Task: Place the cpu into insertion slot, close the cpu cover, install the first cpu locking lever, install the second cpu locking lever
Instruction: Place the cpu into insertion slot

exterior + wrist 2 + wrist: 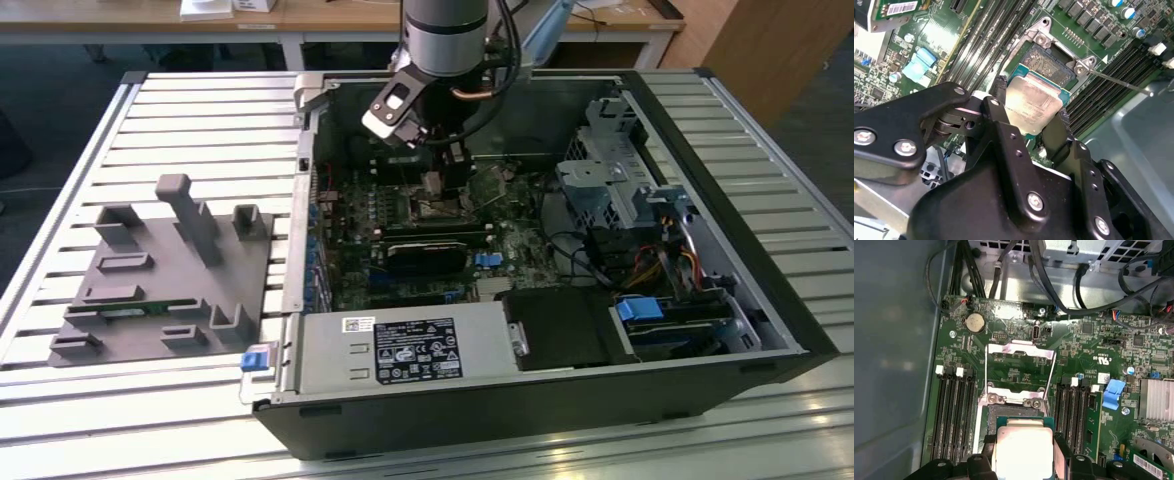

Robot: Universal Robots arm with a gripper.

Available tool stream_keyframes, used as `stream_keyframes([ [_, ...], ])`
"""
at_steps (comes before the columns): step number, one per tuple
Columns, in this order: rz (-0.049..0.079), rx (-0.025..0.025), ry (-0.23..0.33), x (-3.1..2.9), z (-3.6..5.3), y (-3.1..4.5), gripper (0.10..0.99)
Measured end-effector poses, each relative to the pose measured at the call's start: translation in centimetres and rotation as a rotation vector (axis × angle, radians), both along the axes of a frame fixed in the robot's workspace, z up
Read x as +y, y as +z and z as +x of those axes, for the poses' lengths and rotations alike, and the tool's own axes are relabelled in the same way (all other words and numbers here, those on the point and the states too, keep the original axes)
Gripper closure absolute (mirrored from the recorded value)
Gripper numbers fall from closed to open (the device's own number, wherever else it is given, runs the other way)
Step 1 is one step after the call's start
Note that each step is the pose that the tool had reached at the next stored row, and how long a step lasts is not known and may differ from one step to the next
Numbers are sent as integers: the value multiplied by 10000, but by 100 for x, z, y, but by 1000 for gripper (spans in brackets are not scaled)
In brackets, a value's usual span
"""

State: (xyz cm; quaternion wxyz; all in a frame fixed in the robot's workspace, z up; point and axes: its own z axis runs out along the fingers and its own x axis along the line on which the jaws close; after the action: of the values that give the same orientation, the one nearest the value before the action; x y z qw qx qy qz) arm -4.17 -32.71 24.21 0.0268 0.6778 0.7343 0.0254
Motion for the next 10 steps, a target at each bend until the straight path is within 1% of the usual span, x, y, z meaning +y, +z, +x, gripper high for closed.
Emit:
stream_keyframes([
  [5, -20, 1, -27, 23, -8, -77, 549],
  [8, -21, 3, -91, 27, -8, -128, 549],
  [10, -19, 2, -97, 28, -8, -147, 549],
])
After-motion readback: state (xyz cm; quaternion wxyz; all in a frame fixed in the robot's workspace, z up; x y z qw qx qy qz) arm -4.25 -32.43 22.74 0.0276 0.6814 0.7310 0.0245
